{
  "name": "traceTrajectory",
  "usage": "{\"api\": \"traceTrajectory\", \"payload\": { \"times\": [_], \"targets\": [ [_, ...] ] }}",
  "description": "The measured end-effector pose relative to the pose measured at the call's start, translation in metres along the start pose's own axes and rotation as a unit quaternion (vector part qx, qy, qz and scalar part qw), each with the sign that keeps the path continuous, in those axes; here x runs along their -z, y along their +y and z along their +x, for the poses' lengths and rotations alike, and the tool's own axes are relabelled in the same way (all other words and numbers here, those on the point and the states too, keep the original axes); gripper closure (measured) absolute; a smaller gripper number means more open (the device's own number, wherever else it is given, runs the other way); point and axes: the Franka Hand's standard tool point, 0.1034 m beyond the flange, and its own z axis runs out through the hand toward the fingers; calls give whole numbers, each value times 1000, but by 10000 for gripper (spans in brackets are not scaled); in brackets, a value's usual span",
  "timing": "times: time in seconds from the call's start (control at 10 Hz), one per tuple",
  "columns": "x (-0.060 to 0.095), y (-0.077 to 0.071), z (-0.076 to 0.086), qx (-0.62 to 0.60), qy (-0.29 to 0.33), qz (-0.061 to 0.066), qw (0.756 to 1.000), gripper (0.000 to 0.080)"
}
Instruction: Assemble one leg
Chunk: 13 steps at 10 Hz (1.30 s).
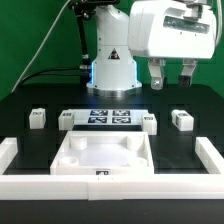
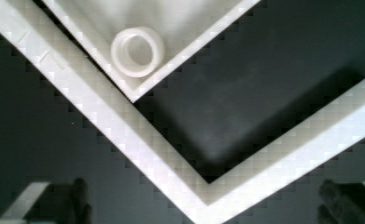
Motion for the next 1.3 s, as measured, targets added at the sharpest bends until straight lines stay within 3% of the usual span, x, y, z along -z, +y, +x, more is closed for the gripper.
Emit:
{"api": "traceTrajectory", "payload": {
  "times": [0.5, 0.7, 1.1, 1.3],
  "targets": [
    [-1, 0, -2, 14, 2, 0, 1000, 150],
    [-11, -2, -25, 98, 4, 3, 995, 150],
    [-35, 3, -73, 274, 0, 16, 962, 150],
    [-40, 4, -78, 282, -3, 21, 959, 150]
  ]
}}
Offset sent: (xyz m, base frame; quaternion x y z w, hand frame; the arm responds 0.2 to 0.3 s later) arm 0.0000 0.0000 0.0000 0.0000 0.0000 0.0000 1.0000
